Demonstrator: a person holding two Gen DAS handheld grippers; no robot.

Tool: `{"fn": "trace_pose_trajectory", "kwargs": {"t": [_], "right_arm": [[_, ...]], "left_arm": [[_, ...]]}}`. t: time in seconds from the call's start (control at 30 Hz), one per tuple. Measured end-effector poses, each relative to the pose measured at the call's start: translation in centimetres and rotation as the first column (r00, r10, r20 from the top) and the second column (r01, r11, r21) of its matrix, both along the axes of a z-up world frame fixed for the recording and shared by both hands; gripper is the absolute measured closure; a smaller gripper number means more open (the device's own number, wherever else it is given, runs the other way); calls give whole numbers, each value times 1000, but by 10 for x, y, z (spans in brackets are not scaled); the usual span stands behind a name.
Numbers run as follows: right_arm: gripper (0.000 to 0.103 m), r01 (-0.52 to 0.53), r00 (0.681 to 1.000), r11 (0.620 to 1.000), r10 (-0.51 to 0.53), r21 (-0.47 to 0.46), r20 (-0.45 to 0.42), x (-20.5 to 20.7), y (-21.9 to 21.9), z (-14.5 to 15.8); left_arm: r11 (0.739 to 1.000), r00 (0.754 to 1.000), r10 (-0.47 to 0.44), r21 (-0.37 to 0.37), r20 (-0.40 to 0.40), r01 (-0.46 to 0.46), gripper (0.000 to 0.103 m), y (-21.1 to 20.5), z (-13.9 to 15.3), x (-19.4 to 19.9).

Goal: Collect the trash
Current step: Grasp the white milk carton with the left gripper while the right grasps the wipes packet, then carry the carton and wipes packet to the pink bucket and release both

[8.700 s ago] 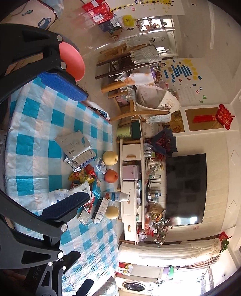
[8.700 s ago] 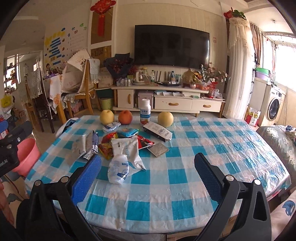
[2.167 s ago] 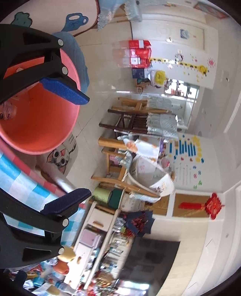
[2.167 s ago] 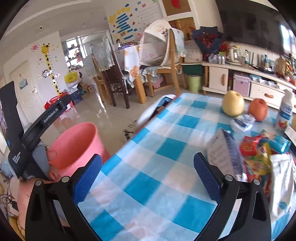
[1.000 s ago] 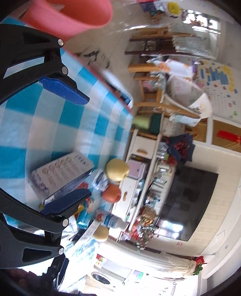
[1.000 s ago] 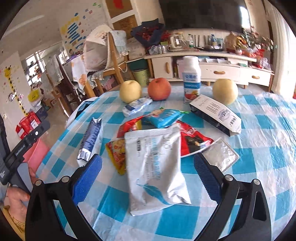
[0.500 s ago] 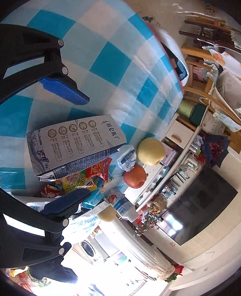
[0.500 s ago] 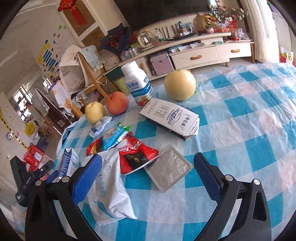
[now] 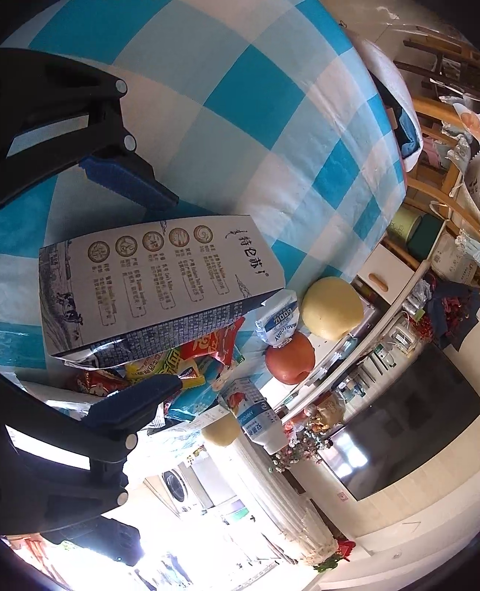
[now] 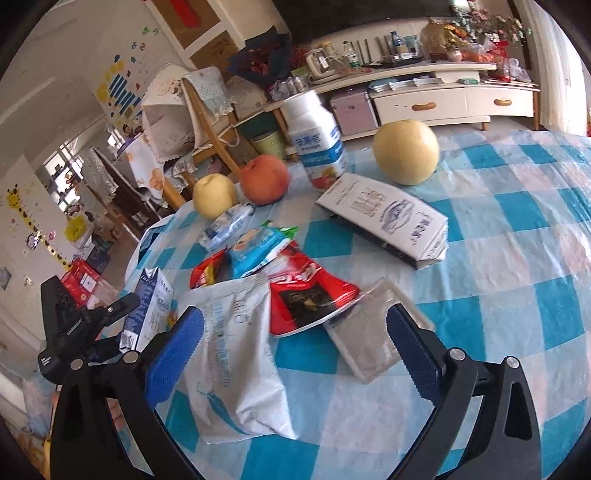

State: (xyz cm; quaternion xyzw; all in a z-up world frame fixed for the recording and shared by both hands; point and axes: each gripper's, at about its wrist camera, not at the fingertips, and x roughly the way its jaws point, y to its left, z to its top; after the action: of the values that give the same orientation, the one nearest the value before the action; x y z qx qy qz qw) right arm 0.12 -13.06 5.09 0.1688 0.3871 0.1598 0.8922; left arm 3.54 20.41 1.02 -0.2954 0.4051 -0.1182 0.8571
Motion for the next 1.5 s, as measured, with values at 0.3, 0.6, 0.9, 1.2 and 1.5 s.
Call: {"fn": "trace_pose_trajectory", "kwargs": {"t": [0.3, 0.6, 0.9, 1.2, 1.5], "right_arm": [[5, -85, 996, 992, 83, -98, -26, -9, 58, -18], [6, -108, 994, 979, 102, -171, -43, -9, 81, -29], [19, -106, 994, 956, 106, -275, -17, -11, 98, -35], [29, -104, 994, 960, 107, -259, -3, -12, 96, -34], [32, -80, 995, 967, 92, -243, 41, -18, 93, -27]], "left_arm": [[1000, 999, 9, 11, -32, -9, 29, -2, -5, 3], [1000, 999, 4, -16, -34, -5, 33, -3, -7, 1], [1000, 1000, 6, -16, -22, -6, 35, -1, -4, -3], [1000, 1000, 4, -18, 14, -4, 35, 4, 5, -11], [1000, 999, -5, -2, 50, 5, 35, 11, 12, -20]]}}
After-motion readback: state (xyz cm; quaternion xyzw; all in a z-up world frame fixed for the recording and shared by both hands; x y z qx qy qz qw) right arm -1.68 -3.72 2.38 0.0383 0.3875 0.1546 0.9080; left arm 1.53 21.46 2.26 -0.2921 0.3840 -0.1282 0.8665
